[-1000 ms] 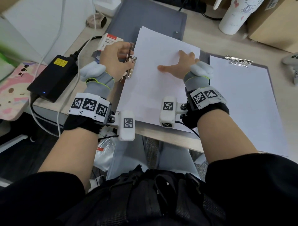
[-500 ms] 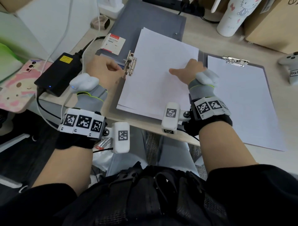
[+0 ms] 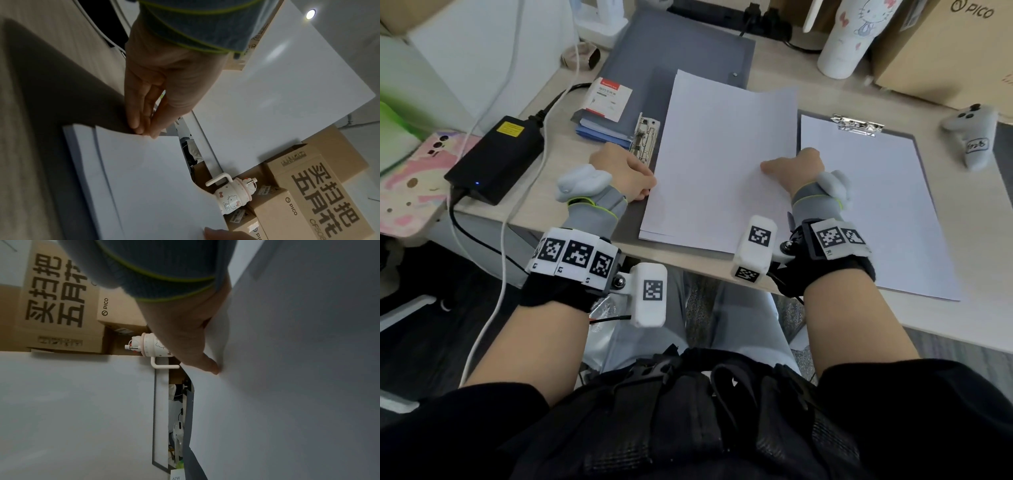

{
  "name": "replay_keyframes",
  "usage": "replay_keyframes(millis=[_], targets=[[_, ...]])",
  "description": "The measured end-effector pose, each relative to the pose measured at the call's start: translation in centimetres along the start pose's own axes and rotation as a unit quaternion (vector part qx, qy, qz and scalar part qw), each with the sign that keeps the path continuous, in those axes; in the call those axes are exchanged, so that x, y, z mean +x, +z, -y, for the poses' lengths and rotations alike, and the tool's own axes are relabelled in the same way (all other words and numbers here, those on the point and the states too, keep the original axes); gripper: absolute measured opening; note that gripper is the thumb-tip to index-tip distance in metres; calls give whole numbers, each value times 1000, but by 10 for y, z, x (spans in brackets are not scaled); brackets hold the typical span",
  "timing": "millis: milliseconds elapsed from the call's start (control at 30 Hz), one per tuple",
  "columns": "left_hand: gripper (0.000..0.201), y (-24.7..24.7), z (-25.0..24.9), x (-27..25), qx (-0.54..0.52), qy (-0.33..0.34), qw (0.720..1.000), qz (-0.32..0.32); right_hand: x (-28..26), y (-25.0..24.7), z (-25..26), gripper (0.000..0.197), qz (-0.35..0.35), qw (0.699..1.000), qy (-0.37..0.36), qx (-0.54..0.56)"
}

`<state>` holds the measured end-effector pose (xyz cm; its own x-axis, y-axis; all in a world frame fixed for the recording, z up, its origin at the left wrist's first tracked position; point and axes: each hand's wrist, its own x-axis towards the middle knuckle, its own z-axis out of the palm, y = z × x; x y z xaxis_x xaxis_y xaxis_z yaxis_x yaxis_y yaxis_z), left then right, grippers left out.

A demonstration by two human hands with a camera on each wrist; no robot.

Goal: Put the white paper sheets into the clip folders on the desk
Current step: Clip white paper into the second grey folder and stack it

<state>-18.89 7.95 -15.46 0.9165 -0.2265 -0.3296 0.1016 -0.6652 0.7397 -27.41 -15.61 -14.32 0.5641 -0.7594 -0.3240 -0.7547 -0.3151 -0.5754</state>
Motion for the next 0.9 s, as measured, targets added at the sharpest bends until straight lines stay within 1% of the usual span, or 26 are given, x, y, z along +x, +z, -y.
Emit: replay_keyframes(millis=[33,67,133,167,233,267,300,333,367,400,433,467,500,533,567,600,667,700,733,767,833,900], targets=[[11,2,-1,-2,-4,8,1000,-9,0,0,-2,46,2,1000,0,11],[10,4,-2,-2,-2,12,1000,-11,0,0,-2,38,3,1000,-10,19],[10,4,-6,-2,3,21,1000,-16,-2,0,-1,13,-2,999,-41,28],[10,4,-10,-1,1,20,1000,-16,-3,-2,0,7,-1,997,-56,50],[6,4,-16,0,-9,28,999,-15,-4,-7,0,16,-3,990,-82,117],[5,5,-21,0,-20,46,999,-18,-6,-11,1,16,-16,983,-106,148],[6,6,-27,-2,-40,70,996,-27,-10,-16,2,10,-30,975,-128,179],[7,7,-34,-3,-63,97,992,-47,-12,-21,3,8,-45,963,-158,215],[10,7,-42,-2,-77,124,986,-79,-15,-27,3,18,-59,947,-186,254],[21,7,-51,-2,-73,152,978,-121,-21,-33,5,21,-71,926,-213,303],[36,6,-60,0,-54,179,970,-157,-24,-39,7,17,-78,901,-241,353],[46,6,-71,-1,-44,200,963,-175,-28,-47,8,9,-84,877,-261,393],[46,5,-82,-2,-55,215,958,-179,-30,-54,11,12,-87,855,-277,430],[37,5,-93,-2,-86,234,953,-175,-33,-61,14,22,-93,838,-287,454],[25,5,-102,-2,-109,258,944,-172,-35,-66,17,27,-91,823,-294,478],[19,4,-110,-4,-134,278,937,-166,-36,-71,19,26,-90,813,-300,491],[18,7,-116,-4,-224,308,916,-125,-35,-76,18,20,-80,806,-304,501],[23,9,-114,-3,-274,312,905,-95,-35,-76,15,21,-67,811,-302,497],[30,14,-110,-4,-318,307,894,-68,-36,-75,10,27,-47,818,-292,493],[38,18,-106,-3,-340,305,888,-50,-35,-73,5,30,-28,826,-282,487],[43,23,-105,-9,-343,292,892,-42,-35,-70,0,25,2,832,-280,478],[42,24,-110,-12,-328,299,895,-50,-37,-71,5,29,-6,826,-287,485]])
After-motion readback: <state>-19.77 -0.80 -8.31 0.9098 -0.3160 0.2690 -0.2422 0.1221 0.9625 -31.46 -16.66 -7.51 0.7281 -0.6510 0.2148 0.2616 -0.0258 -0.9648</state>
